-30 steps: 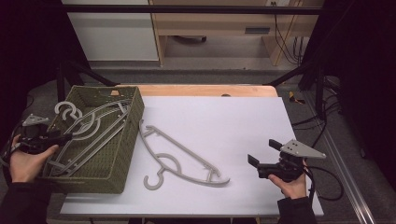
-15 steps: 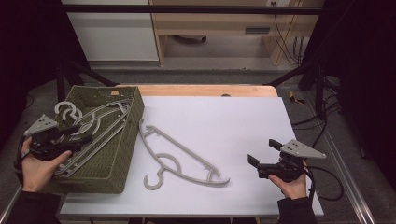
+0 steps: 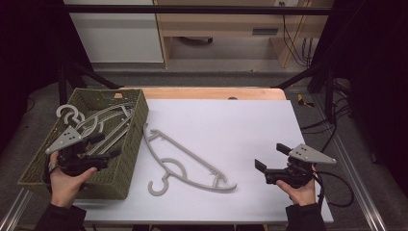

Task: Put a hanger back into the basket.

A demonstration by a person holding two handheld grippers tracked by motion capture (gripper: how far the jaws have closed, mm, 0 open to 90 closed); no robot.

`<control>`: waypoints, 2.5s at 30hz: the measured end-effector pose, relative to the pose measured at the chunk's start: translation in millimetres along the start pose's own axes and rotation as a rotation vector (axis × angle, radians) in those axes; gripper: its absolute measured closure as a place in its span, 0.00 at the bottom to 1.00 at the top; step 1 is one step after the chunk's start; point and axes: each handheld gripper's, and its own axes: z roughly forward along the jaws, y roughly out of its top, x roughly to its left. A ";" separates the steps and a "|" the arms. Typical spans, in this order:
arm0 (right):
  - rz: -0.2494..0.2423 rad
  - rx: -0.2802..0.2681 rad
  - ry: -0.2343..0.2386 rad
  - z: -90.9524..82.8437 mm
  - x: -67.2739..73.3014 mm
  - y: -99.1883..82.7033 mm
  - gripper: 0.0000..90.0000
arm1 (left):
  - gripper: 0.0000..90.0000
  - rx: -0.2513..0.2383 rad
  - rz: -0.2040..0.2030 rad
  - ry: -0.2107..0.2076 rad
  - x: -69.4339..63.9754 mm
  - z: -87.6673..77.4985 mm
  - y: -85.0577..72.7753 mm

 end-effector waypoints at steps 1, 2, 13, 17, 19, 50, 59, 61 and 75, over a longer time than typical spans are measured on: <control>-0.002 0.000 0.004 -0.3 0.6 0.3 0.03 | 0.17 -0.001 0.001 -0.004 -1.7 0.8 -2.2; -0.006 -0.003 0.003 -0.2 1.4 0.7 0.03 | 0.17 -0.001 0.002 -0.007 -3.2 1.6 -4.3; -0.026 0.008 0.039 9.8 19.0 5.3 0.04 | 0.16 0.018 0.033 -0.051 -18.2 10.4 -19.2; -0.046 0.025 0.066 17.5 27.5 5.3 0.04 | 0.16 0.034 0.043 -0.061 -20.3 14.1 -20.8; -0.052 0.033 0.077 21.5 33.0 5.7 0.04 | 0.16 0.036 0.048 -0.064 -21.4 14.8 -20.9; -0.193 0.379 0.255 126.4 117.0 -32.6 0.23 | 0.13 0.044 0.084 -0.066 -20.2 12.1 -19.3; -0.241 0.470 0.277 144.2 126.4 -46.1 0.48 | 0.13 0.046 0.082 -0.065 -19.0 11.0 -19.0; -0.254 0.490 0.287 145.1 125.4 -46.9 0.53 | 0.13 0.046 0.081 -0.067 -19.2 11.3 -19.1; -0.295 0.541 0.287 152.0 125.3 -52.9 0.79 | 0.14 0.050 0.083 -0.072 -19.6 12.3 -18.9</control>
